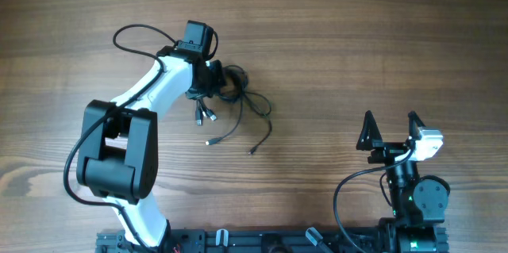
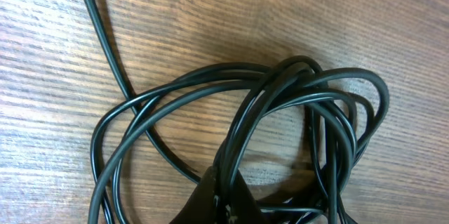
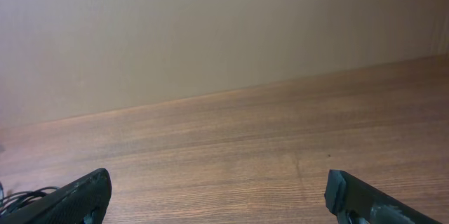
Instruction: Untangle cables
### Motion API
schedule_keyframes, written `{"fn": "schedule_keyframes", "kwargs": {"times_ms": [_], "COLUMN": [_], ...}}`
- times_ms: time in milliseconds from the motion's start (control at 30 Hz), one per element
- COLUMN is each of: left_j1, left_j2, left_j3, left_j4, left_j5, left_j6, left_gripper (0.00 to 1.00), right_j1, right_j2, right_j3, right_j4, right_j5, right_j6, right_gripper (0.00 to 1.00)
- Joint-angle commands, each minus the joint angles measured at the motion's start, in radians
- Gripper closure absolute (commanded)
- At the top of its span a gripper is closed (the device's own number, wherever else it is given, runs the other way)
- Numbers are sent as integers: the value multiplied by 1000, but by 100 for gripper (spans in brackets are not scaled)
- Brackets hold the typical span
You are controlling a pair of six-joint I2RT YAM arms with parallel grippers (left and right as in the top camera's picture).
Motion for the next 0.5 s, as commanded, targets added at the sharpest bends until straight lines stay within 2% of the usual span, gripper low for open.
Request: {"fn": "schedule_keyframes", "kwargs": {"times_ms": [0,233,367,467], "left_j1": [36,72,51,38], "left_j2": [-43,-187,-208,-206], "left_j3": [9,9,0,-9], "left_j4": [9,-11,-38,-33], "left_j5": [8,8,12,90], "left_j6": [26,180,201,300], "left_gripper": [96,96,96,96], "right_j1": [5,5,5,5], "right_j2": [-3,-3,-3,-3], "right_j3": [-1,-1,-1,-1], "right_j4": [3,3,3,3], "right_j5": [-2,-2,-2,-2], "right_j6": [9,8,9,8], "right_gripper": [0,0,0,0]}}
